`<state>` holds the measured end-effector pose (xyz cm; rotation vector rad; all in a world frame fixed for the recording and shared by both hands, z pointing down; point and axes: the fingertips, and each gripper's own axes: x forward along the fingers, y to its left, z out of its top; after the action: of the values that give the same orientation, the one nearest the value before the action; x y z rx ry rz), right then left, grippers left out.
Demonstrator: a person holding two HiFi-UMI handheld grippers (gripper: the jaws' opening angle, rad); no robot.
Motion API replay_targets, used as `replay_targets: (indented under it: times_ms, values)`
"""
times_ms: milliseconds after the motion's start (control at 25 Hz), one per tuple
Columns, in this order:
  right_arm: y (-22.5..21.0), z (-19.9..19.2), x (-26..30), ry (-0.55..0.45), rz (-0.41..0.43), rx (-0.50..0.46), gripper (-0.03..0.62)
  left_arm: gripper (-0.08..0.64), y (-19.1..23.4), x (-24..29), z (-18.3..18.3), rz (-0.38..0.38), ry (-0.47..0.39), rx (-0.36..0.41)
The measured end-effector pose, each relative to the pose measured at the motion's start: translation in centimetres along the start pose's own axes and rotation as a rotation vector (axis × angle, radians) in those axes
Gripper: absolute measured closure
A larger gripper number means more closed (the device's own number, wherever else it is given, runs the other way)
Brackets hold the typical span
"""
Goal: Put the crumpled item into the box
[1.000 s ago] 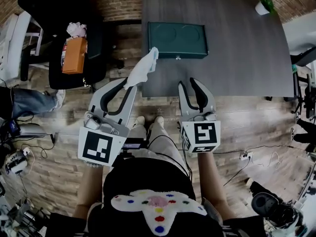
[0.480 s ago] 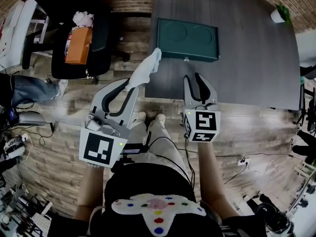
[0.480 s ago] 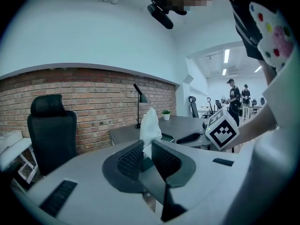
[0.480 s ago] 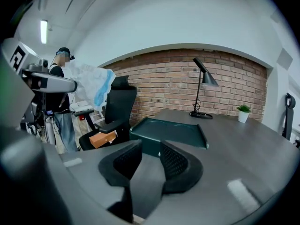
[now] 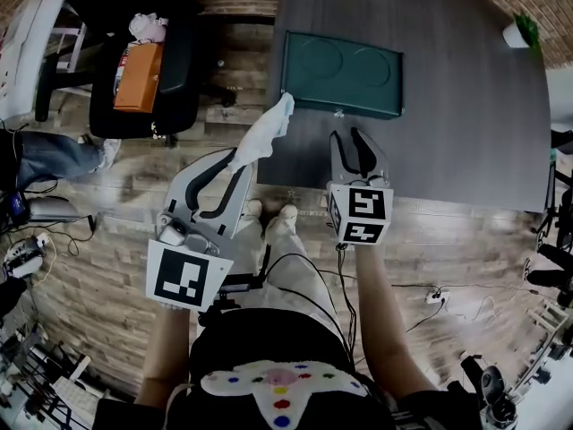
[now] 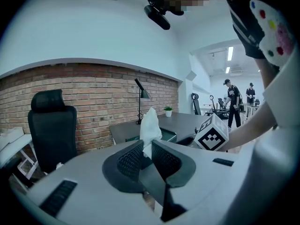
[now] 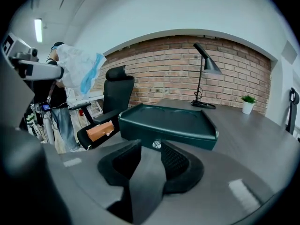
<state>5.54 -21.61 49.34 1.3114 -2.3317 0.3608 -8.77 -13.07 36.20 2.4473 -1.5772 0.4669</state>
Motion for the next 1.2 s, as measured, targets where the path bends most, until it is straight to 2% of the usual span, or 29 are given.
replay_targets:
  times_ms: [720, 840, 1200]
  values:
    - [-1.0, -2.1, 5.6, 0.084, 0.014, 0.055, 0.466, 0.503, 1.3, -0.3, -1.9, 0.053, 0.043, -0.023]
    - [-1.2, -2.2, 5.8, 0.086, -0.007, 0.063, 0.517, 0.503, 1.4, -0.4, -2.0, 0.058, 0.046, -0.024]
    - [-1.2, -2.5, 5.5, 0.084, -0.018, 0.095, 0.517, 0.503, 1.4, -0.5, -2.3, 0.056, 0.051, -0.029]
